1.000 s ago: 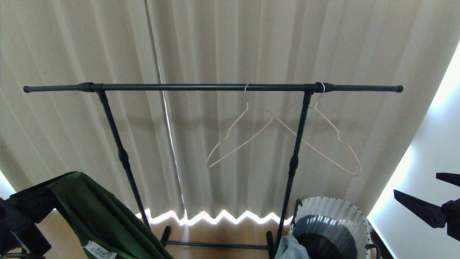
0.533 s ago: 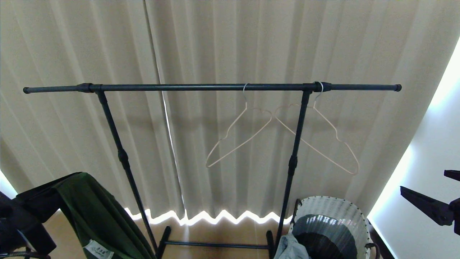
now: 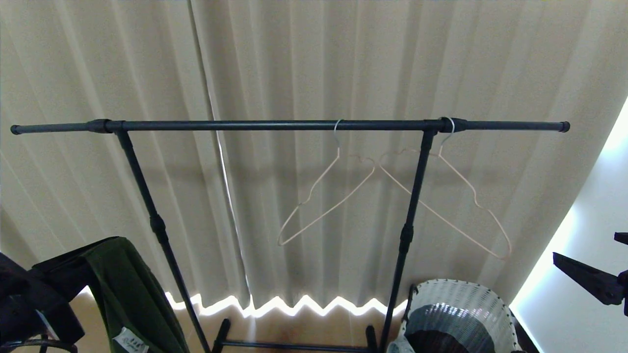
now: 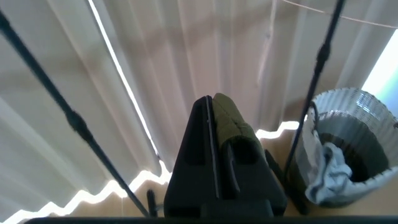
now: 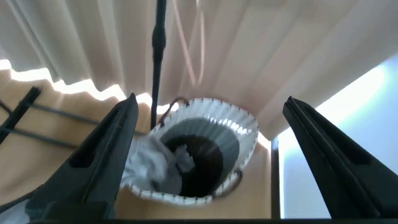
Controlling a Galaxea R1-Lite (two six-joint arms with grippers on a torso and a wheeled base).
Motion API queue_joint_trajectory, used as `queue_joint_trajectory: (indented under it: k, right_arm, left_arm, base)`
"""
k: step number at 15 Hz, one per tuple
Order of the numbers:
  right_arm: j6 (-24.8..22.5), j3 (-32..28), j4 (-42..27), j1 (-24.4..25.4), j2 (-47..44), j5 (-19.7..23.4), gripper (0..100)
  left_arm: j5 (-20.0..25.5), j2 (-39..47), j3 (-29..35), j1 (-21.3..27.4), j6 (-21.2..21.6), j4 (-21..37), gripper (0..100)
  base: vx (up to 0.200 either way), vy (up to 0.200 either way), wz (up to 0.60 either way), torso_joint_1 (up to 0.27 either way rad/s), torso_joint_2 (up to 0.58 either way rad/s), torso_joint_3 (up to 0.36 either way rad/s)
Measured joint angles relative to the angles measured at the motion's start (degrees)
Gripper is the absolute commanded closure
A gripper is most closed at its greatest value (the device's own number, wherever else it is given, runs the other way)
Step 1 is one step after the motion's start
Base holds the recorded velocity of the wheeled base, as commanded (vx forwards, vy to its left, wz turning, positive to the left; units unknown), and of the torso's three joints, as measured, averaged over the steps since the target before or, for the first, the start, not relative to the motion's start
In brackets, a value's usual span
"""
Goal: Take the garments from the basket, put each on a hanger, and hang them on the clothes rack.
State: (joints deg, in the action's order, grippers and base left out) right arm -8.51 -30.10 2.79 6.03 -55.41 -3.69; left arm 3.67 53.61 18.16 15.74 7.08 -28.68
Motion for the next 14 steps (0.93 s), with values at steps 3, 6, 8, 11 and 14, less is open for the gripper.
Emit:
queue_joint_trajectory:
  k: [3,6,8,11,14]
  right_arm:
    - [0.02,-0.05,0.02,0.0,0.1,0.02,0]
    - [0.0,-0.02,0.0,-0.06,0.1,-0.07,0]
    - [0.0,0.09,-0.04,-0.06,0.1,-0.1,0]
    - [0.04,0.15,-0.01,-0.09,0.09,-0.1,0]
    - [0.06,0.11,-0.01,-0.56,0.0,-0.11,0]
  left_arm:
    - [0.0,0.0,-0.17,0.0,0.13,-0.02,100]
    - [0.02,0.0,-0.23,-0.01,0.16,0.0,100]
    - [0.0,-0.04,-0.41,-0.01,0.27,-0.13,100]
    - [0.0,0.02,-0.59,-0.04,0.3,-0.07,100]
    - [-0.06,0.24,-0.61,-0.91,1.18,-0.09,100]
  base:
    - [0.2,0.0,0.0,-0.002,0.0,0.002]
    - [0.133,0.0,0.0,0.003,0.0,0.002]
    - [0.0,0.0,0.0,0.0,0.0,0.0]
    - [0.0,0.0,0.0,0.0,0.0,0.0]
    - [0.0,0.0,0.0,0.0,0.0,0.0]
